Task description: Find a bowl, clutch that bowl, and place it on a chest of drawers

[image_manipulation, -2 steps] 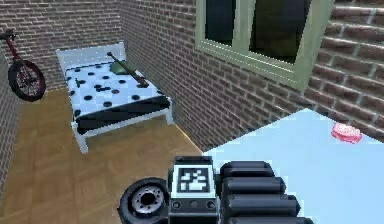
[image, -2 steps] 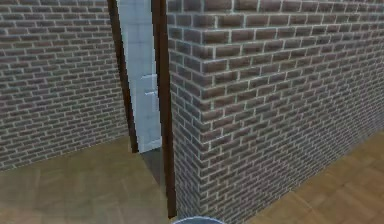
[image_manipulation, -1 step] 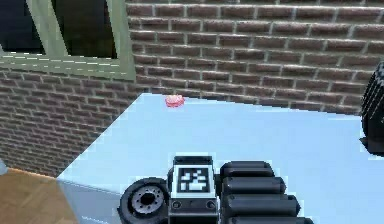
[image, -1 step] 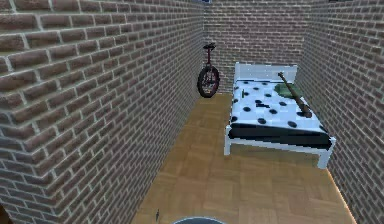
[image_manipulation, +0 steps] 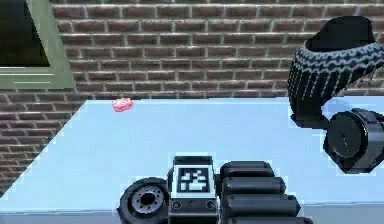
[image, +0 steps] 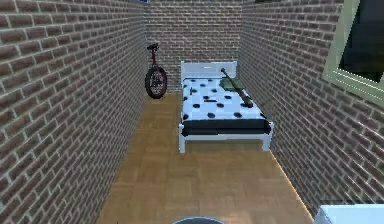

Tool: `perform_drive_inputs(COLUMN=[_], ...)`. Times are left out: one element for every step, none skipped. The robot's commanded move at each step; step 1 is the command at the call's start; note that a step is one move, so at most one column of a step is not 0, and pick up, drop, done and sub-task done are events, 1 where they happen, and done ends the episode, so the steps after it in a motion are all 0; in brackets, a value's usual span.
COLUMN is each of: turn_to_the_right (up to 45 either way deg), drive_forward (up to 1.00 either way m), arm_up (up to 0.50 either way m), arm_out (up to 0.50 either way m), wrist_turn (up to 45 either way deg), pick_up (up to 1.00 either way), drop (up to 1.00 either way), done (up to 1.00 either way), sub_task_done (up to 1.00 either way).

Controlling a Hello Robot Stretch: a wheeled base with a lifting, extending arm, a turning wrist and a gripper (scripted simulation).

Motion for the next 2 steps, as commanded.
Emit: perform_drive_inputs(turn_to_the_right=[-45.0, -45.0], drive_forward=[0.00, 0.00], arm_up=[0.00, 0.00], arm_out=[0.00, 0.00], wrist_turn=[0.0, 0.0], pick_up=[0.00, 0.00], drop=[0.00, 0.00], done=[0.00, 0.00], sub_task_done=[0.00, 0.00])
